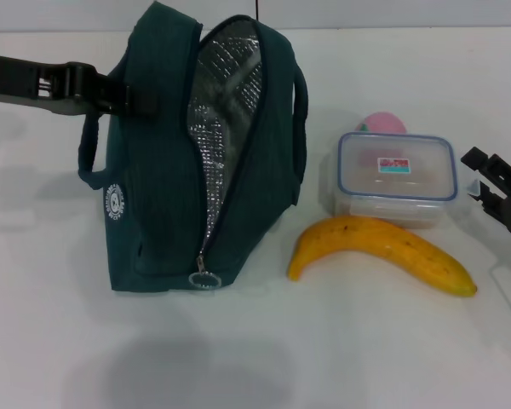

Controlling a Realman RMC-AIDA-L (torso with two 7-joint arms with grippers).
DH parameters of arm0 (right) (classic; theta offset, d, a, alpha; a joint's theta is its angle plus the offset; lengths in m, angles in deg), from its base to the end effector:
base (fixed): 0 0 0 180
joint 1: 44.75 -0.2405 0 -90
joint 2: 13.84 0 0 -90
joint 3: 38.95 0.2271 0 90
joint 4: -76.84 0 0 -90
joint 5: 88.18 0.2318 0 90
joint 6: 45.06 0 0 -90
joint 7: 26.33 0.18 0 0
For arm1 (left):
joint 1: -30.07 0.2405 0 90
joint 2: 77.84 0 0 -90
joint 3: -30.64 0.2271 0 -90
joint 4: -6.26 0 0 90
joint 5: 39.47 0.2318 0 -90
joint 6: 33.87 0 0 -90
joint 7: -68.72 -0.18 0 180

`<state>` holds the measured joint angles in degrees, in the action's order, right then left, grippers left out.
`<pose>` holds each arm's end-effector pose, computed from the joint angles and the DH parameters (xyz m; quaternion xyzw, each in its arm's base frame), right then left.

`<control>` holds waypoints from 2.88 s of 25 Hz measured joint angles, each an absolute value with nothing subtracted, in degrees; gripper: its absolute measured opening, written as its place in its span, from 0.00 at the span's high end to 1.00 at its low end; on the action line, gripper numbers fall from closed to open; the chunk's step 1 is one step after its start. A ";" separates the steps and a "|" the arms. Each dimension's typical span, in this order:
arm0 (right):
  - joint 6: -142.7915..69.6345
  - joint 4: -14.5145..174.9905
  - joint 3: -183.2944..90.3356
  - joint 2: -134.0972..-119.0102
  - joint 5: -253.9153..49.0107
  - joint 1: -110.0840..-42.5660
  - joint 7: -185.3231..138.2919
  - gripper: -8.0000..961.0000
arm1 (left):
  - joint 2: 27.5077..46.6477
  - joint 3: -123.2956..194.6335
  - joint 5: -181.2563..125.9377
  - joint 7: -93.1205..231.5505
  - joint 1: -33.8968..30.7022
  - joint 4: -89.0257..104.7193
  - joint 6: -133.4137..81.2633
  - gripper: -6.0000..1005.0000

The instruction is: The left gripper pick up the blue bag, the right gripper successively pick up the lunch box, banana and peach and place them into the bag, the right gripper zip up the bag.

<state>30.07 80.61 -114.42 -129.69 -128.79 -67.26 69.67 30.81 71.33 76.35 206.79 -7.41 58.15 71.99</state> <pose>0.3167 0.3193 -0.0404 -0.5831 0.6283 0.4821 0.1810 -0.1826 0.3687 0.0864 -0.8510 -0.4891 -0.1915 0.0010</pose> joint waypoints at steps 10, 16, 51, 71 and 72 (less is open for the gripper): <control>28.72 80.63 -114.66 -129.88 -128.27 -68.47 69.66 0.09 | 30.73 68.94 76.44 206.69 -7.86 57.92 69.90 0.96; 28.46 80.63 -114.69 -129.98 -128.26 -69.50 69.68 0.09 | 30.67 68.58 76.24 206.63 -8.02 57.85 70.01 0.96; 28.88 80.71 -116.47 -129.84 -128.79 -71.55 72.72 0.15 | 31.14 73.62 77.42 207.97 -8.88 56.18 72.16 0.96; 28.92 80.72 -116.82 -130.03 -128.64 -71.57 72.71 0.78 | 31.29 74.24 77.24 207.79 -8.95 56.18 72.75 0.96; 29.17 80.71 -116.82 -130.03 -128.57 -71.54 72.69 0.78 | 31.30 74.24 77.21 207.78 -8.95 56.18 72.76 0.96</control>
